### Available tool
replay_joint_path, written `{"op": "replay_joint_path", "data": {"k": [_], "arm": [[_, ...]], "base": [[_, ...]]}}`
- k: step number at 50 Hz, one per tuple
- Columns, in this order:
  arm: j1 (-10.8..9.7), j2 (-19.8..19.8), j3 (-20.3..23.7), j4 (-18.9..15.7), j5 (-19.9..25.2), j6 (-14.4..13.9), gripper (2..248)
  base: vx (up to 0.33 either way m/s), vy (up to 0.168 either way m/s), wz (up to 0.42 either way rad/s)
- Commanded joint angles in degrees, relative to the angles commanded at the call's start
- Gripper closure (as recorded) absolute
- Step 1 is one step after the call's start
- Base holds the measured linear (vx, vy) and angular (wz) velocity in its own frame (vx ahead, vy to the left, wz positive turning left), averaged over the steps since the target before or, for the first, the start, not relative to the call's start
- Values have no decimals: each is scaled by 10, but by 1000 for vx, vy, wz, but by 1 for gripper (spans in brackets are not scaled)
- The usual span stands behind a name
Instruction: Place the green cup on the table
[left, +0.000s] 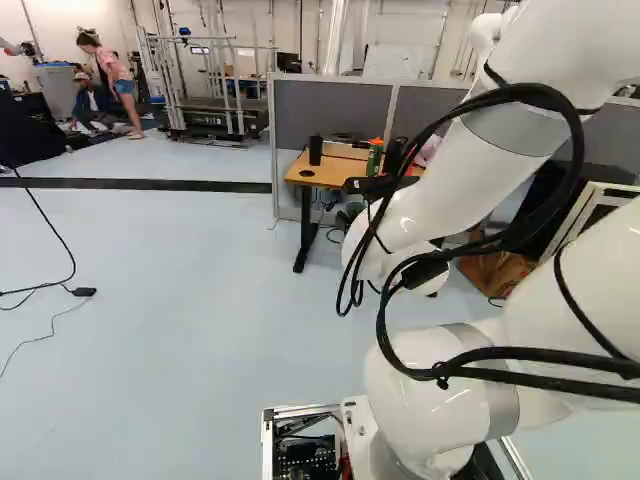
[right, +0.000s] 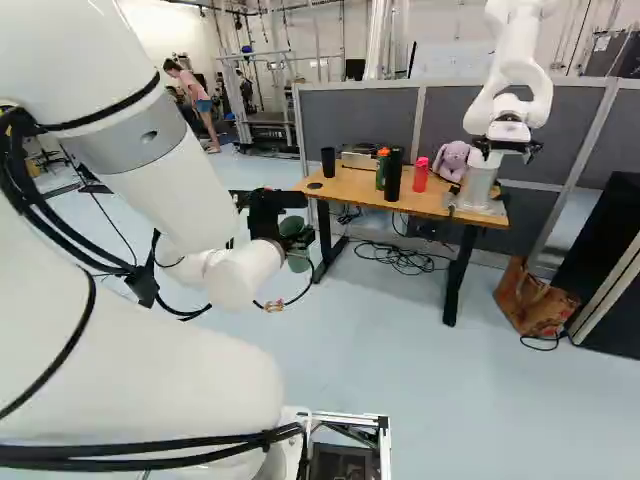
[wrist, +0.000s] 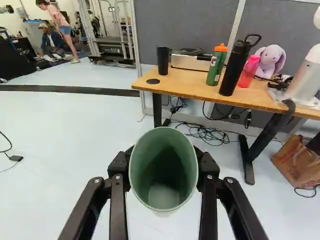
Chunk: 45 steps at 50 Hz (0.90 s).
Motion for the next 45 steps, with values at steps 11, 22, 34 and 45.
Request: {"op": "replay_joint_path", "data": {"k": [11,22,34,45], "arm": [[0,0,0,0,0,0,124],[0,0,0,0,0,0,124],[0,0,0,0,0,0,124],[0,0,0,0,0,0,124]], "base": [[284,29,-45],[326,44,-43],[344,44,-39],[340,43,-42]]}}
